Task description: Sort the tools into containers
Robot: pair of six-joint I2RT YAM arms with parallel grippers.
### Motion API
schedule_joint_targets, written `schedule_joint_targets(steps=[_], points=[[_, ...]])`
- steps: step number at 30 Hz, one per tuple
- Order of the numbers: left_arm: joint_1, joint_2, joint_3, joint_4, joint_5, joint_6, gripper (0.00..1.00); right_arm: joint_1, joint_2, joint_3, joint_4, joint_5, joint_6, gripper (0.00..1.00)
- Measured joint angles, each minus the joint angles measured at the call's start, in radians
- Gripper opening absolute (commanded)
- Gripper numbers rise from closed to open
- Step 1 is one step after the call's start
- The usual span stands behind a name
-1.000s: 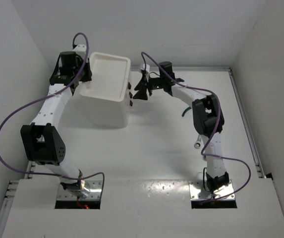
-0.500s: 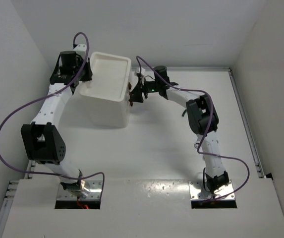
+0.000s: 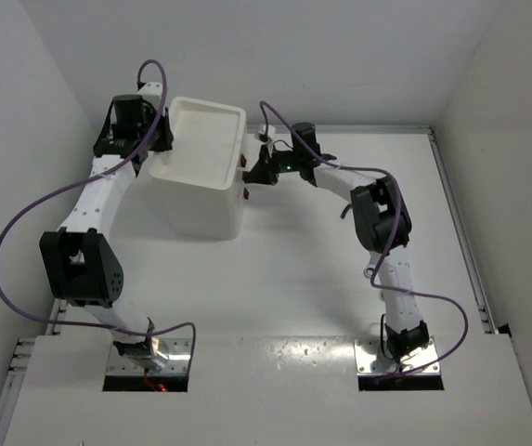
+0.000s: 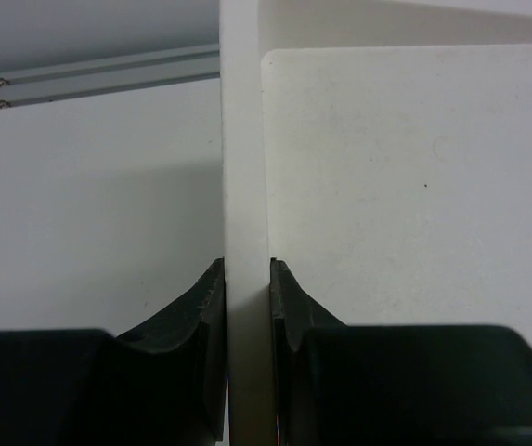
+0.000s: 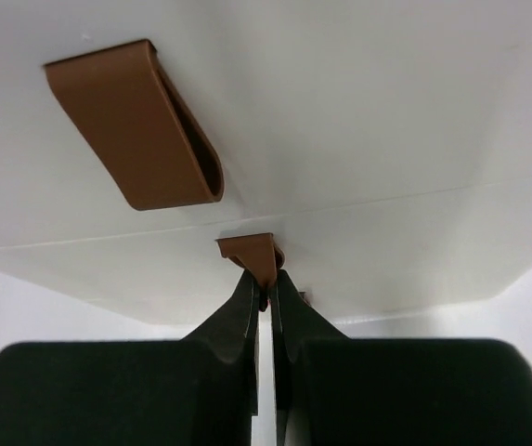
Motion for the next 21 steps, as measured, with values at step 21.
schedule_joint_targets(steps=[21], points=[[-0.006,0.004,0.001,0.010,0.002,-0.010,0.00,-0.180,-0.220,-0.241,-0.157,-0.019,-0.123,0.00]])
